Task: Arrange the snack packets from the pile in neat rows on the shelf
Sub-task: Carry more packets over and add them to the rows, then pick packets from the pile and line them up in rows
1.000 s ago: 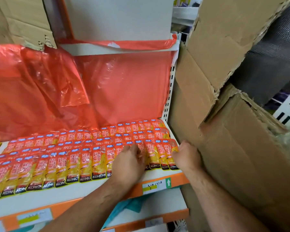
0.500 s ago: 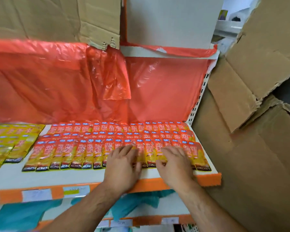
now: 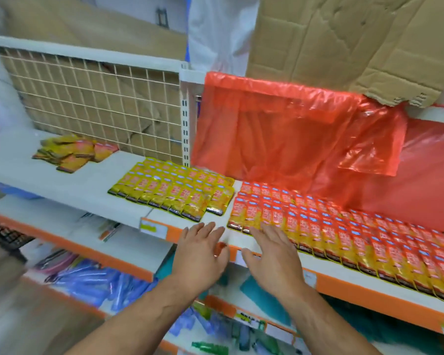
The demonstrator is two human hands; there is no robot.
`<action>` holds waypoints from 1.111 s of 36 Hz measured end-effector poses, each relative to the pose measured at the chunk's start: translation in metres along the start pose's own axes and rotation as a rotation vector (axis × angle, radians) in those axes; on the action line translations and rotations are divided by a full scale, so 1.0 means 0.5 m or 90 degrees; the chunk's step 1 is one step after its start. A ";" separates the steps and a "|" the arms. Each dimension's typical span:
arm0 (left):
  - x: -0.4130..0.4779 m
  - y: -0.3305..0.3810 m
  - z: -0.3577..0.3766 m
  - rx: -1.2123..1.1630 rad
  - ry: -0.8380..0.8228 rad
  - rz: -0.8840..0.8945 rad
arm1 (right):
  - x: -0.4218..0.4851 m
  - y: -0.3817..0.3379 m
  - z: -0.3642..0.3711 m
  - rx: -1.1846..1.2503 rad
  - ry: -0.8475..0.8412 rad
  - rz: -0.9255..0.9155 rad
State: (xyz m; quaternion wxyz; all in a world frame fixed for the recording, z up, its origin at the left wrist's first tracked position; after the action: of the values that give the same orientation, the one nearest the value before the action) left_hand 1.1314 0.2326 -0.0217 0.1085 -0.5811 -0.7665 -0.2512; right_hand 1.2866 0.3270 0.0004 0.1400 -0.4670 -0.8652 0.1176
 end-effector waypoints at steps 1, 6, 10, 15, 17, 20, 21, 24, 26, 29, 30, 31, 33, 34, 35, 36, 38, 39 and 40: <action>-0.014 -0.035 -0.016 0.008 0.006 -0.012 | 0.003 -0.040 0.016 0.000 0.002 -0.019; -0.065 -0.205 -0.097 0.044 0.020 -0.086 | 0.033 -0.224 0.095 0.029 0.011 -0.108; -0.102 -0.322 -0.146 0.048 0.041 -0.148 | 0.063 -0.354 0.155 0.034 -0.017 -0.178; -0.125 -0.456 -0.177 0.080 0.056 -0.206 | 0.109 -0.497 0.224 0.038 -0.033 -0.252; -0.123 -0.508 -0.189 0.097 0.061 -0.222 | 0.139 -0.555 0.251 0.054 -0.043 -0.291; -0.108 -0.584 -0.209 0.135 0.074 -0.238 | 0.187 -0.636 0.293 0.063 -0.057 -0.345; -0.099 -0.609 -0.214 0.149 0.076 -0.241 | 0.205 -0.661 0.308 0.066 -0.063 -0.355; -0.071 -0.684 -0.225 0.164 0.070 -0.262 | 0.261 -0.730 0.348 0.069 -0.075 -0.363; -0.050 -0.733 -0.229 0.166 0.053 -0.275 | 0.298 -0.775 0.368 0.059 -0.080 -0.375; -0.013 -0.807 -0.237 0.171 0.036 -0.294 | 0.360 -0.836 0.389 0.057 -0.084 -0.380; -0.001 -0.829 -0.240 0.167 0.032 -0.303 | 0.380 -0.855 0.395 0.063 -0.084 -0.377; 0.012 -0.850 -0.241 0.156 0.028 -0.312 | 0.399 -0.873 0.401 0.070 -0.086 -0.377; 0.034 -0.893 -0.241 0.124 0.012 -0.322 | 0.433 -0.907 0.420 0.079 -0.098 -0.379; 0.043 -0.914 -0.238 0.114 0.005 -0.326 | 0.445 -0.921 0.431 0.081 -0.110 -0.375; 0.050 -0.934 -0.235 0.115 0.007 -0.324 | 0.455 -0.933 0.440 0.083 -0.122 -0.371; 0.059 -0.951 -0.235 0.121 0.009 -0.317 | 0.464 -0.944 0.448 0.084 -0.131 -0.368; 0.079 -0.988 -0.235 0.131 0.024 -0.294 | 0.486 -0.971 0.461 0.071 -0.155 -0.357; 0.090 -1.007 -0.236 0.133 0.039 -0.277 | 0.498 -0.986 0.470 0.058 -0.171 -0.352; 0.101 -1.030 -0.238 0.126 0.051 -0.259 | 0.510 -1.001 0.480 0.046 -0.180 -0.349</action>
State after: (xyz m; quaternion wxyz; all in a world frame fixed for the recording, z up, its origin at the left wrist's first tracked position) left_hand 0.6146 0.1119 -0.0307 0.1425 -0.3903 -0.8840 -0.2141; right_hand 0.6802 0.2556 -0.0224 0.0616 -0.1903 -0.9649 0.1700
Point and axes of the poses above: each hand's wrist, its own x-axis towards the middle knuckle, its own z-axis out of the palm, y = z × x, the point moved 3 cm from there along x, towards the middle knuckle, and after that the axes turned 8 degrees about z, right-handed, at the moved point
